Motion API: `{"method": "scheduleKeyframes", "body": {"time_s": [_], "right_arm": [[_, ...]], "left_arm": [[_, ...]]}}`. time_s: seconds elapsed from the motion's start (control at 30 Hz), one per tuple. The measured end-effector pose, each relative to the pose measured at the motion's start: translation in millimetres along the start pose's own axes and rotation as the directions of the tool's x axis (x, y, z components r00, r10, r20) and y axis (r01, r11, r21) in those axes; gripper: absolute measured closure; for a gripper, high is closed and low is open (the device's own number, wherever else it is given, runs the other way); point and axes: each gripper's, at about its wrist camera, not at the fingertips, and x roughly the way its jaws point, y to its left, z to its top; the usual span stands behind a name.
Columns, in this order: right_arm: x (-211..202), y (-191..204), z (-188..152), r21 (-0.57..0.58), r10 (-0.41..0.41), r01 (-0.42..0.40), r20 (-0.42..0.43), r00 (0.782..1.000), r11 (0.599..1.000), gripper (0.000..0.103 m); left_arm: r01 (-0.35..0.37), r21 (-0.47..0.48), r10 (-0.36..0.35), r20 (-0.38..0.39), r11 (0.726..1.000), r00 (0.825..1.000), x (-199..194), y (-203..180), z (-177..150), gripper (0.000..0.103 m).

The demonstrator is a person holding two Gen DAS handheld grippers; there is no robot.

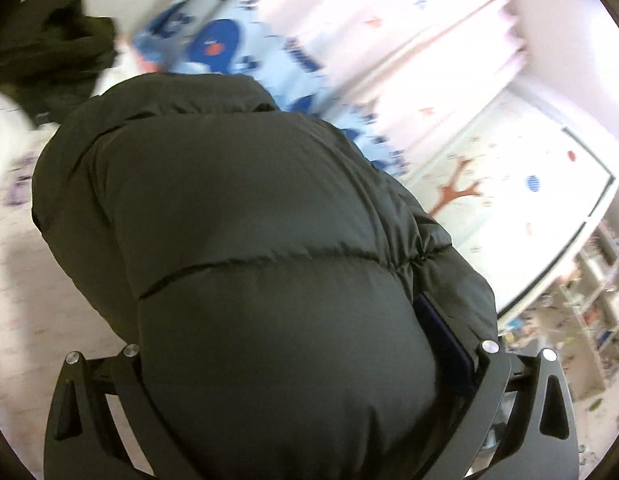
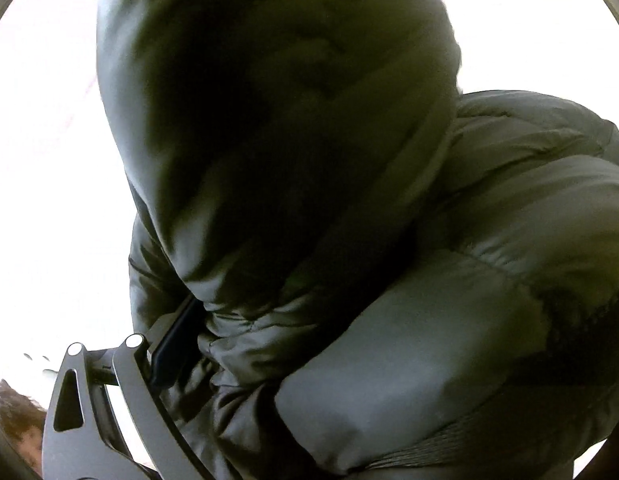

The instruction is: Fold large clothes

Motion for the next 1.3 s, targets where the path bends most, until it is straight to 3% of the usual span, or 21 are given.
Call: {"method": "scheduleKeyframes", "body": {"time_s": [0.13, 0.23, 0.3, 0.33, 0.37, 0.4, 0.43, 0.53, 0.63, 0.77, 0.8, 0.83, 0.87, 0.9, 0.97, 1.07, 1.1, 1.17, 1.2, 1.27, 1.3], "right_arm": [[-62, -15, 0, 0.021, -0.124, 0.123, 0.032, 0.992, 0.992, 0.006], [-92, -91, -27, 0.161, -0.23, 0.225, 0.013, 0.973, 0.961, 0.006], [-101, -167, -58, 0.307, -0.346, 0.355, -0.085, 0.934, 0.883, 0.006], [-107, -204, -76, 0.385, -0.419, 0.446, -0.156, 0.894, 0.808, 0.006], [-118, -225, -91, 0.438, -0.42, 0.447, -0.164, 0.893, 0.78, 0.007], [-131, -231, -101, 0.443, -0.355, 0.368, -0.114, 0.928, 0.817, 0.007], [-142, -227, -106, 0.426, -0.328, 0.328, -0.075, 0.942, 0.843, 0.007], [-190, -196, -101, 0.35, -0.423, 0.376, 0.066, 0.904, 0.858, 0.007], [-207, -167, -72, 0.232, -0.477, 0.432, 0.199, 0.856, 0.871, 0.007], [-182, -148, -23, 0.065, -0.429, 0.426, 0.222, 0.875, 0.902, 0.007], [-159, -153, -12, 0.045, -0.495, 0.496, 0.185, 0.849, 0.867, 0.007], [-131, -164, -10, 0.05, -0.621, 0.62, 0.123, 0.774, 0.783, 0.007], [-108, -180, -17, 0.055, -0.731, 0.729, 0.075, 0.679, 0.683, 0.007], [-108, -204, -24, 0.079, -0.752, 0.748, 0.05, 0.657, 0.659, 0.007], [-126, -247, -36, 0.198, -0.7, 0.681, 0.043, 0.713, 0.705, 0.007], [-137, -232, -44, 0.2, -0.728, 0.709, 0.035, 0.684, 0.676, 0.008], [-149, -220, -44, 0.201, -0.729, 0.709, 0.046, 0.683, 0.676, 0.008], [-143, -173, -34, 0.16, -0.649, 0.629, 0.143, 0.747, 0.76, 0.007], [-141, -160, -43, 0.143, -0.63, 0.614, 0.177, 0.756, 0.776, 0.007], [-121, -171, -60, 0.136, -0.726, 0.715, 0.059, 0.685, 0.686, 0.007], [-106, -187, -66, 0.111, -0.732, 0.729, -0.02, 0.681, 0.675, 0.007]], "left_arm": [[0.037, -0.052, -0.04, -0.053, 0.998, 0.998, 56, -12, -16, 0.006], [-0.056, -0.127, 0.032, -0.184, 0.99, 0.982, 118, 23, -65, 0.006], [-0.184, -0.123, 0.14, -0.298, 0.975, 0.944, 152, 53, -98, 0.006], [-0.285, -0.103, 0.227, -0.379, 0.953, 0.897, 168, 75, -118, 0.006], [-0.304, -0.113, 0.237, -0.399, 0.946, 0.886, 169, 87, -128, 0.006], [-0.287, -0.129, 0.216, -0.397, 0.949, 0.892, 160, 91, -130, 0.006], [-0.293, -0.113, 0.228, -0.392, 0.95, 0.891, 154, 89, -127, 0.006], [-0.374, 0.046, 0.37, -0.302, 0.926, 0.879, 126, 61, -101, 0.006], [-0.406, 0.114, 0.42, -0.168, 0.907, 0.892, 120, 36, -70, 0.006], [-0.342, 0.141, 0.361, -0.15, 0.929, 0.92, 152, 12, -57, 0.006], [-0.314, 0.147, 0.338, -0.188, 0.938, 0.922, 170, 9, -62, 0.006], [-0.309, 0.162, 0.339, -0.214, 0.937, 0.916, 179, 15, -72, 0.006], [-0.321, 0.189, 0.36, -0.236, 0.928, 0.903, 189, 17, -82, 0.006], [-0.332, 0.227, 0.385, -0.257, 0.916, 0.886, 201, 16, -89, 0.006], [-0.334, 0.319, 0.429, -0.3, 0.887, 0.852, 225, 15, -103, 0.006], [-0.351, 0.391, 0.484, -0.327, 0.851, 0.812, 238, 7, -110, 0.006], [-0.35, 0.388, 0.484, -0.331, 0.852, 0.81, 233, 4, -109, 0.006], [-0.34, 0.344, 0.45, -0.319, 0.875, 0.834, 213, -2, -107, 0.006], [-0.342, 0.34, 0.449, -0.313, 0.876, 0.837, 208, -1, -108, 0.006], [-0.361, 0.385, 0.488, -0.313, 0.849, 0.814, 208, 7, -123, 0.006], [-0.368, 0.405, 0.505, -0.313, 0.837, 0.804, 214, 11, -126, 0.006]]}}
